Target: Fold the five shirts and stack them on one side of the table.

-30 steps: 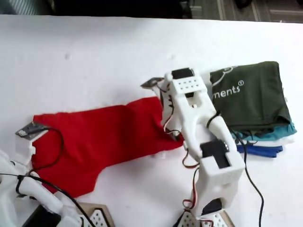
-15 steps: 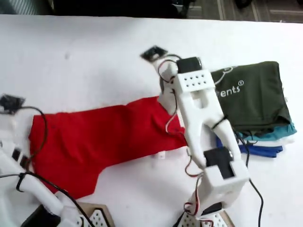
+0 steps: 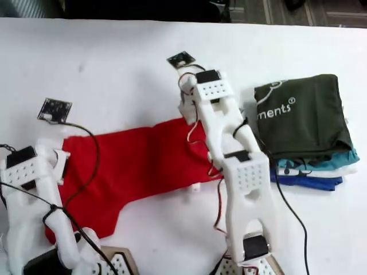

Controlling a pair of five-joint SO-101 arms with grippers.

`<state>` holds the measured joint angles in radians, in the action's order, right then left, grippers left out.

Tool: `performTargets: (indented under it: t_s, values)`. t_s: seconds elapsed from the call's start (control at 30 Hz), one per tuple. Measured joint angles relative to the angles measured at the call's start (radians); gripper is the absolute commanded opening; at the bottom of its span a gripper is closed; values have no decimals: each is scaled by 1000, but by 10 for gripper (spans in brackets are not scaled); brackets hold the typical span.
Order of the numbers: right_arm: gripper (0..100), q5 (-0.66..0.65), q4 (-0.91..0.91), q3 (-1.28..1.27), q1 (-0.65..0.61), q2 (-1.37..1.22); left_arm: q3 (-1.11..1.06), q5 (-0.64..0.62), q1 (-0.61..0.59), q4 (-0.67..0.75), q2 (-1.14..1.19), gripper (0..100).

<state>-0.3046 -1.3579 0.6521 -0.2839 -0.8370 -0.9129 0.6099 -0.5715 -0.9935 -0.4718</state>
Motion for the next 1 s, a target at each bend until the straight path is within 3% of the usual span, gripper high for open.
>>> performTargets:
  t_s: [0.2, 0.33, 0.57, 0.77, 1.0]
  values:
    - [18, 0, -15, 315, 40, -192, 89, 0, -35, 9, 215, 23]
    - [18, 0, -149, 500, 40, -230, 262, -2, -75, -109, 359, 23]
    - [18, 0, -347, 715, -6, -232, 443, -2, -95, -215, 382, 23]
    - [18, 0, -361, 703, -37, -180, 577, -2, -124, -358, 382, 23]
    - [18, 0, -361, 382, -118, 46, 618, 75, -184, -445, 393, 23]
